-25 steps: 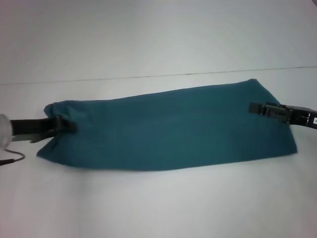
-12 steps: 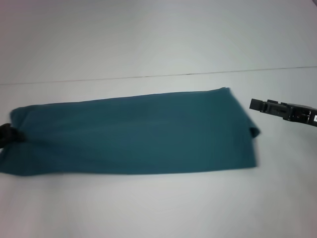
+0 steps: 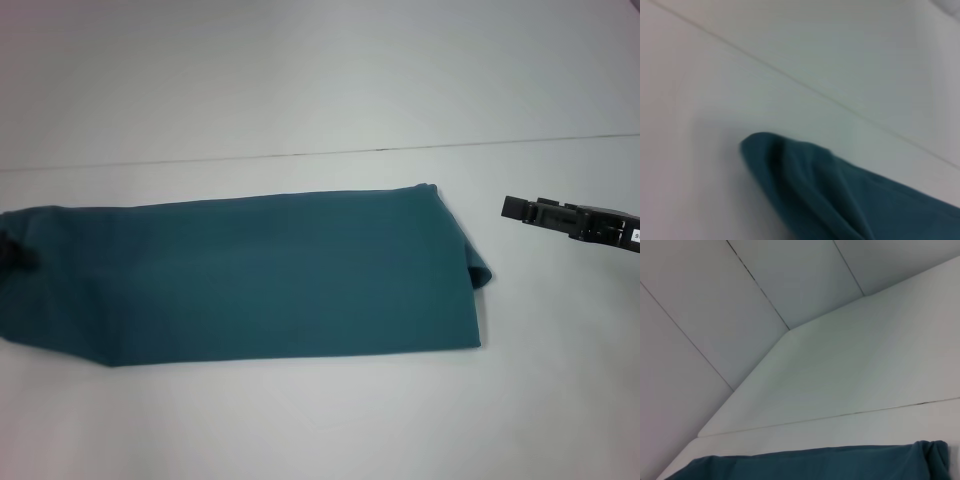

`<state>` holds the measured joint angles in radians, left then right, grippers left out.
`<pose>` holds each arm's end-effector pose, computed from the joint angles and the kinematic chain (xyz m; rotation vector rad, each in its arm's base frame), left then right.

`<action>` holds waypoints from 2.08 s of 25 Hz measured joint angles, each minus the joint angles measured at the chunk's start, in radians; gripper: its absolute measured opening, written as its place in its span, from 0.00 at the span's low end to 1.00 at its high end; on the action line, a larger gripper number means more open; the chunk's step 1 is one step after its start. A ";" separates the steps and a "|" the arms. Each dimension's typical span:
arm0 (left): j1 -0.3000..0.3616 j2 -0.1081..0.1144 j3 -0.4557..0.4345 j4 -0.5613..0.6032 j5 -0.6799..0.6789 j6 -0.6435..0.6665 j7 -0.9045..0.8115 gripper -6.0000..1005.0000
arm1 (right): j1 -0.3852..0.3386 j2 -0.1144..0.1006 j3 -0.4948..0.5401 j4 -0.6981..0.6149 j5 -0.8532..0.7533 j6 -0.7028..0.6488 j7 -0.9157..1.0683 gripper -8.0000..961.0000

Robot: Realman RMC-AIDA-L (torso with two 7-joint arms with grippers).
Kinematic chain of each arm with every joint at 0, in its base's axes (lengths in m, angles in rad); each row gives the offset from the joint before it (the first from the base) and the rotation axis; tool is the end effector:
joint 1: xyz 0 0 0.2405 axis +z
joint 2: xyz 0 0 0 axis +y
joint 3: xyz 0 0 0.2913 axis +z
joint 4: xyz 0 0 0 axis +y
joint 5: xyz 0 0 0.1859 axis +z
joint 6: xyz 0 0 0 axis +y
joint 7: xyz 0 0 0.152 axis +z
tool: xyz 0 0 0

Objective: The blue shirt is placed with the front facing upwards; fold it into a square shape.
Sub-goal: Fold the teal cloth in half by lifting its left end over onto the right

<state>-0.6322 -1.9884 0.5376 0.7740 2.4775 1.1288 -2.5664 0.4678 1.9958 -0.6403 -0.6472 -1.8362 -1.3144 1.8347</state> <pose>-0.3436 0.4041 0.0562 -1.7415 -1.7397 -0.3979 0.3216 0.3599 0.0361 -2.1667 1.2575 0.8302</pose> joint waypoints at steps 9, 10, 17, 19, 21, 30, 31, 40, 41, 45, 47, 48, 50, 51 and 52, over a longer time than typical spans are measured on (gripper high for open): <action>-0.017 -0.011 0.008 0.102 -0.097 0.195 -0.010 0.08 | 0.000 0.001 0.001 0.000 0.000 0.000 -0.005 0.95; -0.022 -0.013 0.010 0.108 -0.099 0.205 -0.010 0.08 | 0.000 0.001 0.001 0.000 0.001 0.000 -0.005 0.95; -0.082 -0.019 0.076 0.135 -0.095 0.251 -0.063 0.08 | 0.001 0.000 0.001 0.000 0.002 0.000 -0.007 0.95; -0.092 -0.025 0.117 0.162 -0.094 0.246 -0.097 0.08 | 0.001 0.000 0.001 0.000 0.002 0.000 -0.008 0.95; -0.107 -0.036 0.137 0.189 -0.094 0.244 -0.114 0.08 | 0.002 0.000 0.001 0.000 0.002 0.000 -0.009 0.95; -0.204 -0.072 0.189 0.216 -0.100 0.254 -0.131 0.08 | 0.010 0.000 0.005 0.000 0.002 0.000 -0.011 0.95; -0.216 -0.076 0.199 0.218 -0.100 0.254 -0.136 0.08 | 0.010 0.000 0.005 0.000 0.002 0.000 -0.011 0.95; -0.302 -0.121 0.285 0.231 -0.096 0.226 -0.167 0.08 | 0.014 0.000 0.005 0.000 0.002 0.000 -0.011 0.95; -0.310 -0.128 0.301 0.231 -0.095 0.211 -0.174 0.08 | 0.014 0.000 0.005 0.000 0.002 0.000 -0.011 0.95; -0.333 -0.144 0.376 0.201 -0.095 0.136 -0.198 0.08 | 0.015 -0.002 0.005 -0.001 0.000 0.000 -0.011 0.95; -0.348 -0.150 0.407 0.163 -0.094 0.100 -0.203 0.08 | 0.015 -0.003 0.005 -0.001 -0.002 0.001 -0.010 0.95; -0.357 -0.154 0.417 0.140 -0.094 0.082 -0.203 0.08 | 0.015 -0.003 0.005 -0.001 -0.002 0.001 -0.010 0.95; -0.369 -0.164 0.432 0.100 -0.094 0.046 -0.200 0.08 | 0.015 -0.003 0.005 -0.001 -0.003 0.001 -0.010 0.95; -0.374 -0.169 0.443 0.083 -0.095 0.028 -0.198 0.08 | 0.015 -0.003 0.005 -0.001 -0.004 0.002 -0.010 0.95; -0.379 -0.172 0.459 0.066 -0.100 0.010 -0.198 0.08 | 0.014 -0.003 0.005 -0.001 -0.004 0.004 -0.010 0.95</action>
<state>-1.0114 -2.1603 0.9964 0.8399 2.3773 1.1388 -2.7642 0.4814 1.9925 -0.6350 -0.6479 -1.8400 -1.3104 1.8243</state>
